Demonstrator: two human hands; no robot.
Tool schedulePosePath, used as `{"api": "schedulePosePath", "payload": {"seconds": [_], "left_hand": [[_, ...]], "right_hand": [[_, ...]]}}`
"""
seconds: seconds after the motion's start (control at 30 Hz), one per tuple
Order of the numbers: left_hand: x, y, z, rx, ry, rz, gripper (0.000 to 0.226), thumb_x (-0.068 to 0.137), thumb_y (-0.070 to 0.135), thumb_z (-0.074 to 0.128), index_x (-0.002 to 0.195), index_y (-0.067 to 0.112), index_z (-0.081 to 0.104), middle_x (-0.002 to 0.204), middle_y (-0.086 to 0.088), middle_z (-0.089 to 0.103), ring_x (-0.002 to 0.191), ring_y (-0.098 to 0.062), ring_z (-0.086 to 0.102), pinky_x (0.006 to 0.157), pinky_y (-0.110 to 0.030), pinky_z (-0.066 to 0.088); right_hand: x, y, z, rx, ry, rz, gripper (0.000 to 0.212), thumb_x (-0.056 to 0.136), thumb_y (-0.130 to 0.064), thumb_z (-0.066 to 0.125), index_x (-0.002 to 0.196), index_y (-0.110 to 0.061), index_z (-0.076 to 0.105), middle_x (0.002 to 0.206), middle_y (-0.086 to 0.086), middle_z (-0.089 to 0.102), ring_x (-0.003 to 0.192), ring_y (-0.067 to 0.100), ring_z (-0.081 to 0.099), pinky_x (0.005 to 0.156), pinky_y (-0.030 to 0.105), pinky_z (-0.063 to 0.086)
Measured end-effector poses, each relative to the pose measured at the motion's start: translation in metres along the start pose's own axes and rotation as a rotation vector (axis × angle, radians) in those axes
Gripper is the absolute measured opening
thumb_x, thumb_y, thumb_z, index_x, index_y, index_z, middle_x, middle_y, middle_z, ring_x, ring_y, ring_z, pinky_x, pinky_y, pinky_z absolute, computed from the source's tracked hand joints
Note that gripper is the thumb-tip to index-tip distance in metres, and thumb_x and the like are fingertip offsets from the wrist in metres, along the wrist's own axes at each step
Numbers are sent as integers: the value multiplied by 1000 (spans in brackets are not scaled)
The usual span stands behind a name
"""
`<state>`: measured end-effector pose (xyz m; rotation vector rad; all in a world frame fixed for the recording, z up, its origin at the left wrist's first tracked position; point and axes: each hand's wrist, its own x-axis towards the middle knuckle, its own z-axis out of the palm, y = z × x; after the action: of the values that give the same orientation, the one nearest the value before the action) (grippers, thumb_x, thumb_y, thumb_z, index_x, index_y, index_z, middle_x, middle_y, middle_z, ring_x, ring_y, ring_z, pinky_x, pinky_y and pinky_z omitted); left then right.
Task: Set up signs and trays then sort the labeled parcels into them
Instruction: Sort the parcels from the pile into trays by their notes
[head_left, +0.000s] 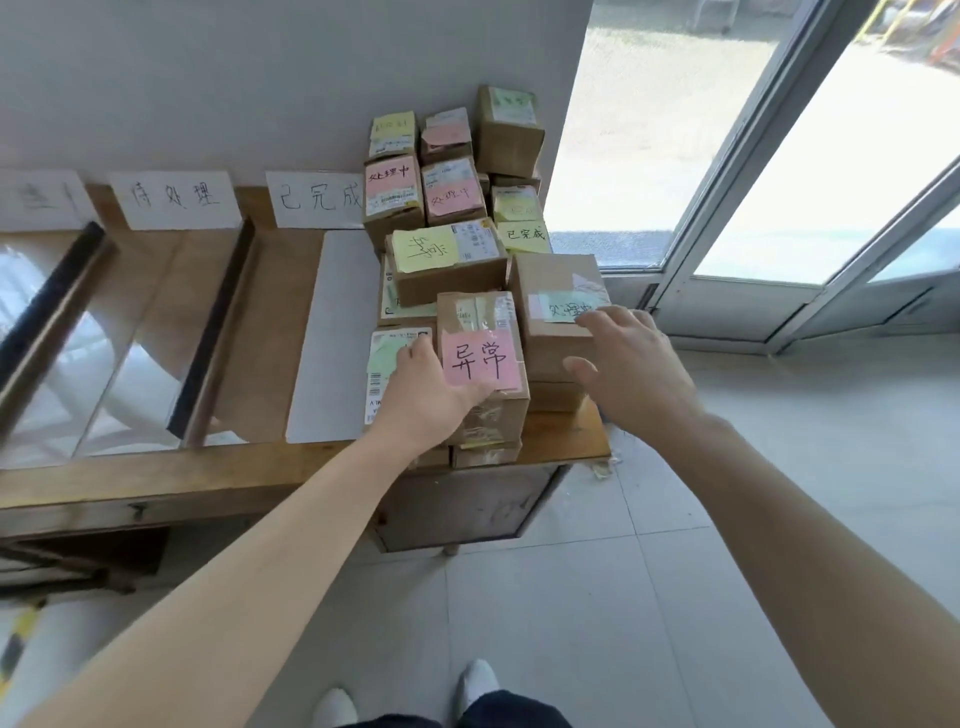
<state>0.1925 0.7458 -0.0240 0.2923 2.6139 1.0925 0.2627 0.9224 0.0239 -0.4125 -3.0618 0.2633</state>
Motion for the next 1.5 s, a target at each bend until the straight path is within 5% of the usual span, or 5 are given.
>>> {"api": "schedulePosePath", "payload": {"seconds": [0.43, 0.9, 1.13, 1.27, 1.5], "left_hand": [[-4, 6, 11, -222, -112, -41, 42, 85, 31, 67, 123, 18, 51, 120, 2, 58, 97, -12, 50, 61, -13, 37], [-28, 17, -5, -596, -46, -22, 56, 81, 50, 64, 124, 37, 30, 131, 5, 48, 116, -14, 47, 73, -21, 37], [-33, 33, -17, -809, -81, -63, 43, 86, 64, 43, 122, 44, 31, 111, 13, 59, 109, -16, 54, 94, -51, 37], [-32, 34, -22, -848, -12, -73, 30, 94, 49, 43, 117, 33, 34, 95, 10, 62, 91, -12, 58, 87, -46, 47], [-32, 29, -36, -979, 85, -160, 34, 87, 27, 55, 115, 20, 38, 90, 2, 57, 80, -14, 55, 84, -41, 49]], "right_hand": [[9, -4, 43, 286, -440, -54, 48, 87, 0, 35, 129, -16, 50, 125, 8, 58, 111, 29, 54, 89, 35, 48], [-8, -7, 4, 491, -150, -142, 40, 90, -5, 37, 107, -23, 68, 95, -3, 68, 64, 4, 50, 46, 9, 32], [-15, -11, -16, 522, -26, -130, 40, 91, -2, 36, 107, -21, 66, 94, -6, 64, 74, 11, 53, 55, 14, 38], [-18, -18, -18, 596, 7, -134, 42, 90, 0, 35, 117, -19, 62, 105, -3, 67, 96, 18, 60, 81, 34, 50], [2, -13, -16, 666, 15, -126, 32, 95, -10, 46, 123, -19, 60, 114, -8, 65, 104, 6, 57, 88, 20, 41]]}}
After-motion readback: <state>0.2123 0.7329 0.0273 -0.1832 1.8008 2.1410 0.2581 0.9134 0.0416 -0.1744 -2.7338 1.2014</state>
